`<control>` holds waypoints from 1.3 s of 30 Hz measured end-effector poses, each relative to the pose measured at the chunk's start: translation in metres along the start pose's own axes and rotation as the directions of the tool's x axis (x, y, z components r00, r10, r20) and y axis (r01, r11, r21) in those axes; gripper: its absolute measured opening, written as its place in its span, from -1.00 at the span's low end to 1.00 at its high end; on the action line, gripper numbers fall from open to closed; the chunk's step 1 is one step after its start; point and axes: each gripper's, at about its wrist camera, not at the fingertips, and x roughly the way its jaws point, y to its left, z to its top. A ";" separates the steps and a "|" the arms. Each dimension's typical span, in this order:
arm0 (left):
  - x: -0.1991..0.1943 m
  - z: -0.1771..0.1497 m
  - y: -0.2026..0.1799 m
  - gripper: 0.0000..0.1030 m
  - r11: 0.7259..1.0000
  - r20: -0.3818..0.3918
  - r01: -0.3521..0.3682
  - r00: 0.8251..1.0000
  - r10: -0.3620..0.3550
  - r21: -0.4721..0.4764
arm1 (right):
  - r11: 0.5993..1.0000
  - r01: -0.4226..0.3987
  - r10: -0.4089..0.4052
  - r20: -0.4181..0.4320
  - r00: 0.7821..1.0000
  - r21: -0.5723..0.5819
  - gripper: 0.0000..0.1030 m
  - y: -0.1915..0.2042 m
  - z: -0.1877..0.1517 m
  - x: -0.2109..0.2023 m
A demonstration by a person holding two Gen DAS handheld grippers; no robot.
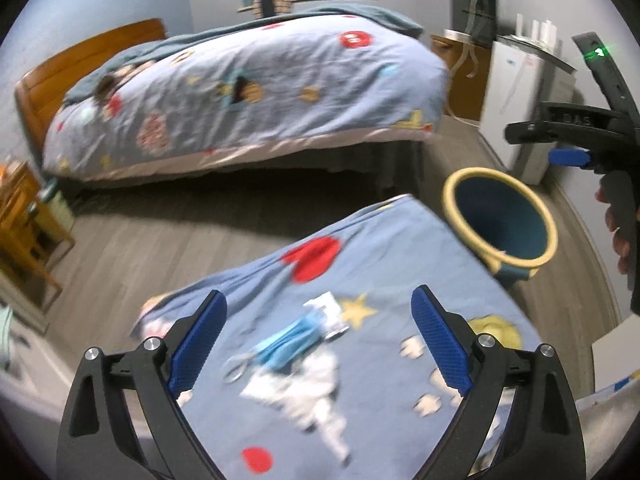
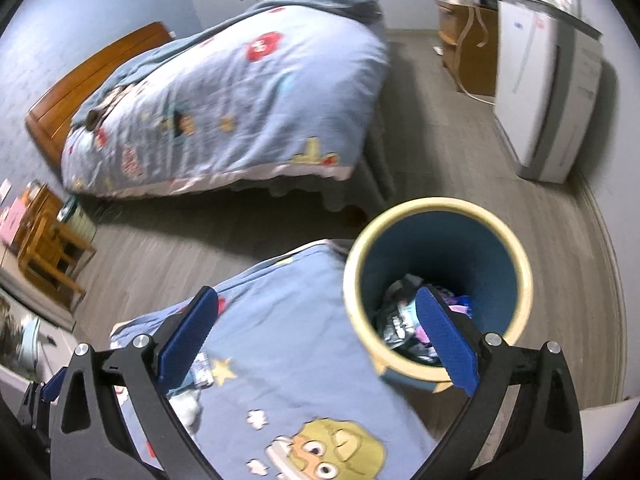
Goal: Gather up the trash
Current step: 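Move both tools back over the remaining trash on the blanket, then grasp the blue mask with the right tool while the left tool grasps the white tissue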
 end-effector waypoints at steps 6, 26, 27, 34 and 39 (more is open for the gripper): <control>0.004 -0.033 0.060 0.81 0.974 -0.052 -0.023 0.999 0.011 -0.225 | 0.994 -0.030 0.023 -0.071 0.997 -0.102 0.88 0.049 -0.024 0.018; 0.074 -0.081 0.066 0.80 0.996 -0.287 -0.029 0.958 0.004 -0.084 | 0.983 -0.124 0.079 -0.291 0.953 -0.139 0.87 0.109 -0.091 0.104; 0.076 -0.080 0.063 0.79 0.996 -0.288 -0.021 0.958 -0.005 -0.085 | 0.983 -0.124 0.079 -0.297 0.952 -0.134 0.86 0.108 -0.090 0.107; 0.105 -0.094 0.039 0.19 0.996 -0.379 0.062 0.922 -0.083 -0.068 | 0.976 -0.161 0.099 -0.357 0.929 -0.148 0.32 0.115 -0.092 0.132; 0.112 -0.095 0.043 -0.75 0.994 -0.406 0.073 0.908 -0.102 -0.086 | 0.964 -0.230 0.158 -0.400 0.903 -0.137 0.25 0.133 -0.097 0.146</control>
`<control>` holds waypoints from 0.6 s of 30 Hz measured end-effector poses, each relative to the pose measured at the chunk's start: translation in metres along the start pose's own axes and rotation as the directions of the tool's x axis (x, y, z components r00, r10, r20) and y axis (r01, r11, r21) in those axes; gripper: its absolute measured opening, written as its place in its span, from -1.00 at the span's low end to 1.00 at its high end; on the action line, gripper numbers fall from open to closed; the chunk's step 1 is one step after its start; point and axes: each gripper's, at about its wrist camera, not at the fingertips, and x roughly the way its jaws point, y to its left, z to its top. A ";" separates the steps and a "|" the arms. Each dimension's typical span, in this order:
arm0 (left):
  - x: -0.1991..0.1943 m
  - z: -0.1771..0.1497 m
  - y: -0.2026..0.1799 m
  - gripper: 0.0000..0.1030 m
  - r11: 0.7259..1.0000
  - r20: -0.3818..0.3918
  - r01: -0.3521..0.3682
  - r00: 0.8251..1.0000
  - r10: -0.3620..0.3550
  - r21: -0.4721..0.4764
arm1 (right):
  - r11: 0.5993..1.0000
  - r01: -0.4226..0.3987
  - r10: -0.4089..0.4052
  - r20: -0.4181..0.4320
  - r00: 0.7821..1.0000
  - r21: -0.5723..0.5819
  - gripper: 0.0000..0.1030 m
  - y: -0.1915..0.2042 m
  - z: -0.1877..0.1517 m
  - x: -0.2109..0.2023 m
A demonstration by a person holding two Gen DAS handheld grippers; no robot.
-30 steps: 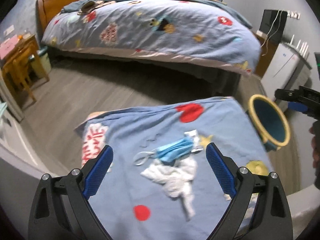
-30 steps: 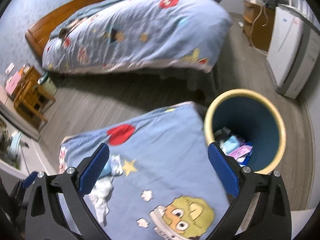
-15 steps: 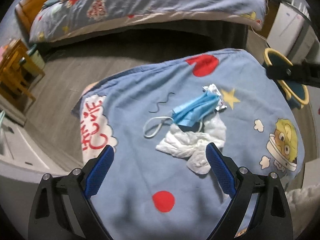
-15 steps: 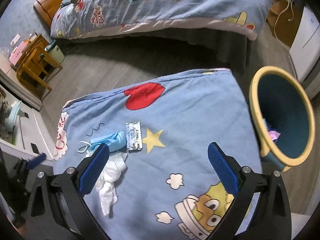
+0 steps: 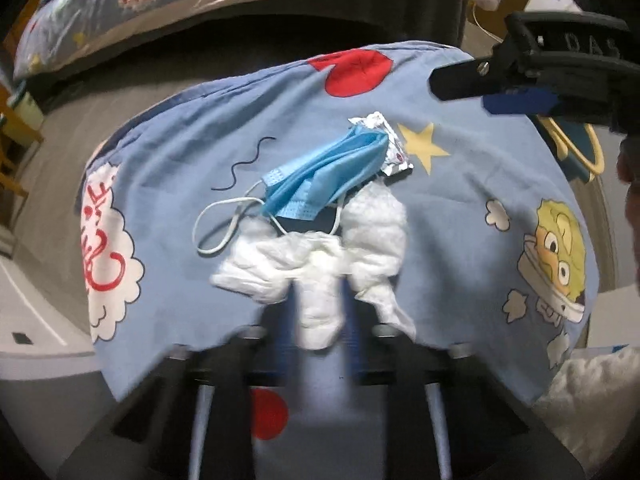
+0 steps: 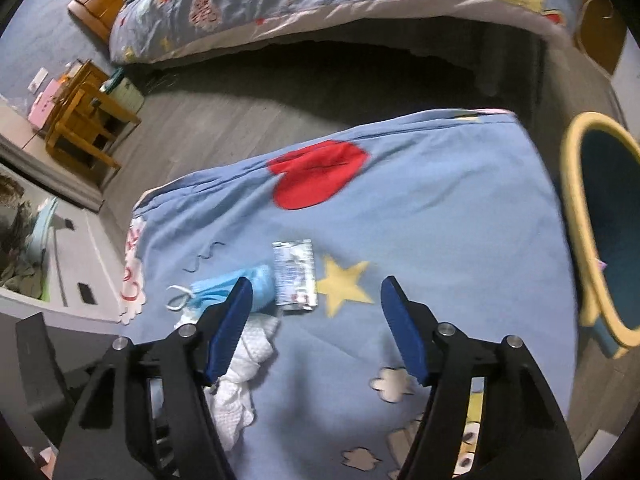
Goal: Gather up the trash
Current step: 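Grasp the blue mask with the right tool while the left tool grasps the white tissue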
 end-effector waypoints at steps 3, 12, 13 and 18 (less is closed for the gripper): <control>-0.008 0.001 0.007 -0.81 1.000 0.031 0.000 1.000 0.000 -0.018 | 0.999 -0.036 0.037 -0.030 0.999 0.009 0.24 0.009 0.002 0.013; -0.019 -0.006 0.024 -0.97 0.999 0.049 -0.030 0.998 0.032 -0.042 | 0.997 -0.078 0.080 -0.120 0.990 0.022 -0.28 0.032 -0.002 0.044; -0.020 -0.007 0.025 -0.97 0.999 0.051 -0.025 0.998 0.028 -0.043 | 0.996 -0.085 0.088 -0.122 0.989 0.026 -0.45 0.033 -0.002 0.045; -0.024 -0.011 0.027 -0.97 0.999 0.053 0.002 0.999 0.000 -0.038 | 0.996 -0.085 0.087 -0.094 0.992 0.020 -0.75 0.037 0.000 0.035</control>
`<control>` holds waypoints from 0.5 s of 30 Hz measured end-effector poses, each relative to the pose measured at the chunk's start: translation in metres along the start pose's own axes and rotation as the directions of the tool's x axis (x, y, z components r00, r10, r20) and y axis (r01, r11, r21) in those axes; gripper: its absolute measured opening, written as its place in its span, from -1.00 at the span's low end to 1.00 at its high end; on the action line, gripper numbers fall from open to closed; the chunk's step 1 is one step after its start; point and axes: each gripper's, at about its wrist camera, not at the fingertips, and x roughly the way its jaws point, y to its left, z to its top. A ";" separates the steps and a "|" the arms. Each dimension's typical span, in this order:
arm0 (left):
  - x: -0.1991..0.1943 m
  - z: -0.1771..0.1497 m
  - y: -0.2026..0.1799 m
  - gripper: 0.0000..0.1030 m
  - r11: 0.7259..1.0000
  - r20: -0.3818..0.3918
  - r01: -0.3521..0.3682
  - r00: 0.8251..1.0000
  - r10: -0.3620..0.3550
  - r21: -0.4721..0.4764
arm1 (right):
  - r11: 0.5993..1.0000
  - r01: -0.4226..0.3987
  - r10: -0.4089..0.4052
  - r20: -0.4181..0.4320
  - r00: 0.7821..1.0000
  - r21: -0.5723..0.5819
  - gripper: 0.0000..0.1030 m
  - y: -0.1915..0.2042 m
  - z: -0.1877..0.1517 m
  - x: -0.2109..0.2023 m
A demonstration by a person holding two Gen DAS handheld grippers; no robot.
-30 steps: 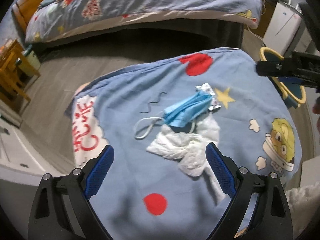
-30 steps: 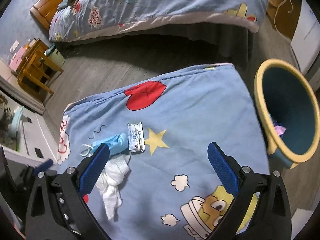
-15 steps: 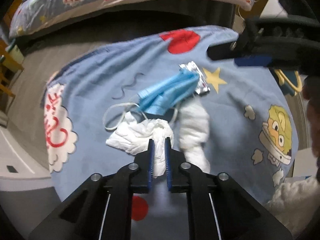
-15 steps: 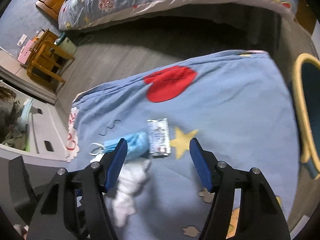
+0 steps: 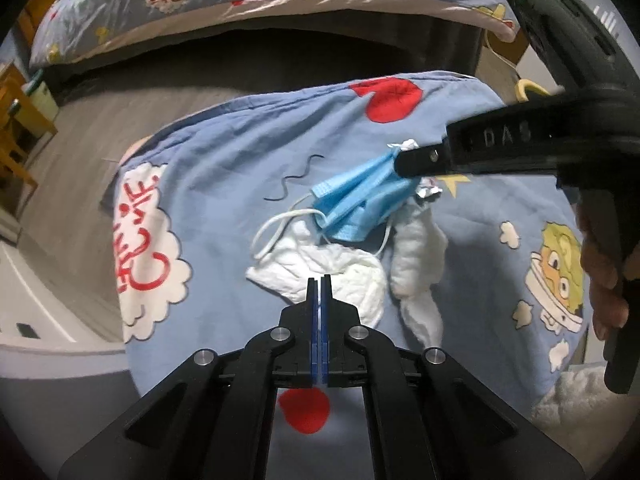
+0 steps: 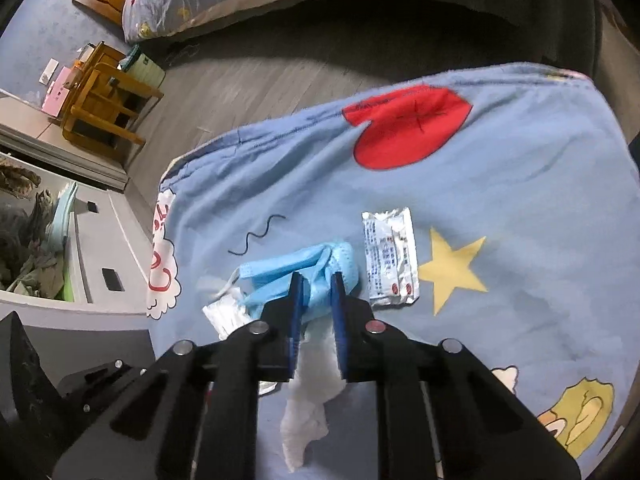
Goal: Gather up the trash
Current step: 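Grasp the blue mask with the right tool while the left tool grasps the white tissue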
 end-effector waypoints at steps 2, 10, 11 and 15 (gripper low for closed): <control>0.003 0.004 -0.003 -0.87 1.000 0.001 0.018 1.000 -0.018 0.009 | 1.000 -0.001 0.001 0.019 1.000 -0.001 -0.77 0.000 0.001 -0.007; 0.035 0.006 -0.017 -0.25 0.999 -0.063 -0.013 0.998 0.016 0.048 | 1.000 0.007 -0.008 0.070 0.998 0.014 -0.77 -0.013 0.005 -0.031; 0.039 0.005 -0.017 -0.25 0.999 -0.074 -0.016 0.997 0.019 0.047 | 1.000 0.008 -0.009 0.071 0.997 0.020 -0.77 -0.014 0.004 -0.032; 0.041 0.006 -0.011 -0.77 1.000 -0.096 0.000 0.995 0.001 0.011 | 0.999 -0.003 0.000 0.083 0.997 0.036 -0.77 -0.018 0.005 -0.042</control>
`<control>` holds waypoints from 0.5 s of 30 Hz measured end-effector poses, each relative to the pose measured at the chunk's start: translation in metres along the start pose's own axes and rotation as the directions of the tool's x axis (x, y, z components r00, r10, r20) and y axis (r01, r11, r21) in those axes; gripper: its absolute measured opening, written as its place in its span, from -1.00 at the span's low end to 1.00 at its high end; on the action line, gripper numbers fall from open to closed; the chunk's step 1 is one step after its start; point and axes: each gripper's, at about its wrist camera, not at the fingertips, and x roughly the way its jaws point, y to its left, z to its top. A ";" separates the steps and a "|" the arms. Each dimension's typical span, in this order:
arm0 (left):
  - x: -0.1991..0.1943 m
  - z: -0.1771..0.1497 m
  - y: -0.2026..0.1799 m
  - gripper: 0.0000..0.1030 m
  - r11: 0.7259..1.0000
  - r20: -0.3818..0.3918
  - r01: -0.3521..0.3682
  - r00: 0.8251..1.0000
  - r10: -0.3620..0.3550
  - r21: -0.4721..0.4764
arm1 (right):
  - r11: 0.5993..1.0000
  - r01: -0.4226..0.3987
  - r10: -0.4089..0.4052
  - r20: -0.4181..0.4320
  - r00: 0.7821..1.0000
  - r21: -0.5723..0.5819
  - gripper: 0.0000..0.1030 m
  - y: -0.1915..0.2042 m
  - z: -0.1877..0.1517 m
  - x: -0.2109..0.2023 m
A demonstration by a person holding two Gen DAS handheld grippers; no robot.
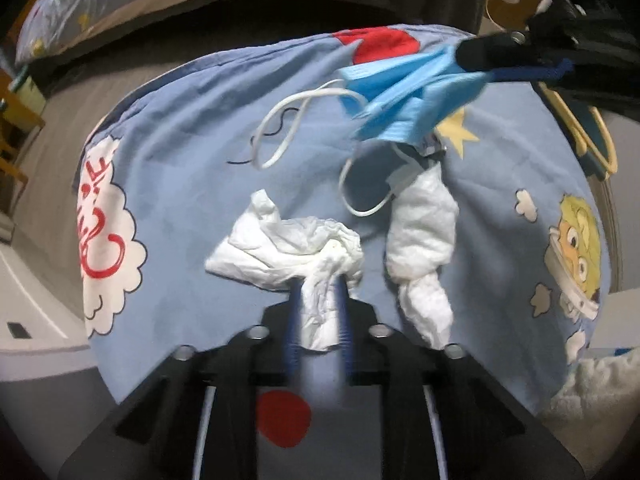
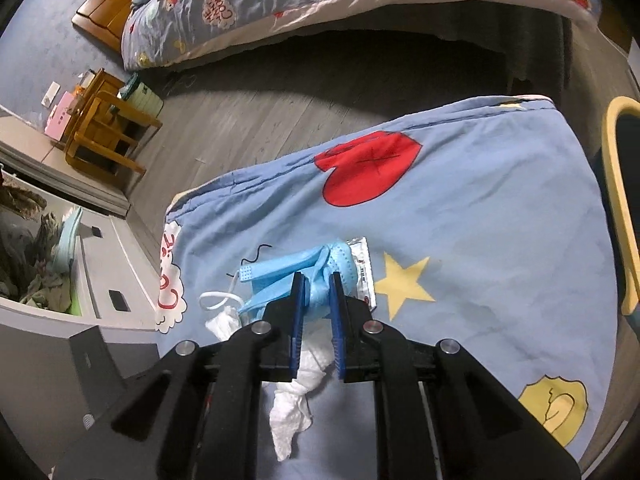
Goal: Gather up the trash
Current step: 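Grasp the blue mask with the right tool while the left tool grasps the white tissue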
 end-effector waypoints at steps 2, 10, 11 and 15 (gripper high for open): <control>-0.008 0.002 0.001 -0.88 1.000 0.030 -0.001 1.000 0.001 -0.007 | 1.000 -0.006 0.006 0.015 1.000 0.004 -0.77 -0.001 0.001 -0.008; -0.061 0.002 -0.003 -0.89 0.999 0.190 -0.045 0.981 0.045 -0.004 | 1.000 -0.017 0.017 0.079 0.997 0.001 -0.77 0.000 0.003 -0.046; -0.067 0.003 -0.003 -0.89 0.999 0.208 -0.046 0.977 0.046 -0.005 | 1.000 -0.020 0.020 0.091 0.996 0.001 -0.77 0.000 0.003 -0.053; -0.089 0.008 -0.010 -0.89 0.998 0.278 -0.056 0.959 0.055 -0.004 | 1.000 -0.027 0.026 0.146 0.989 0.005 -0.77 -0.006 0.000 -0.085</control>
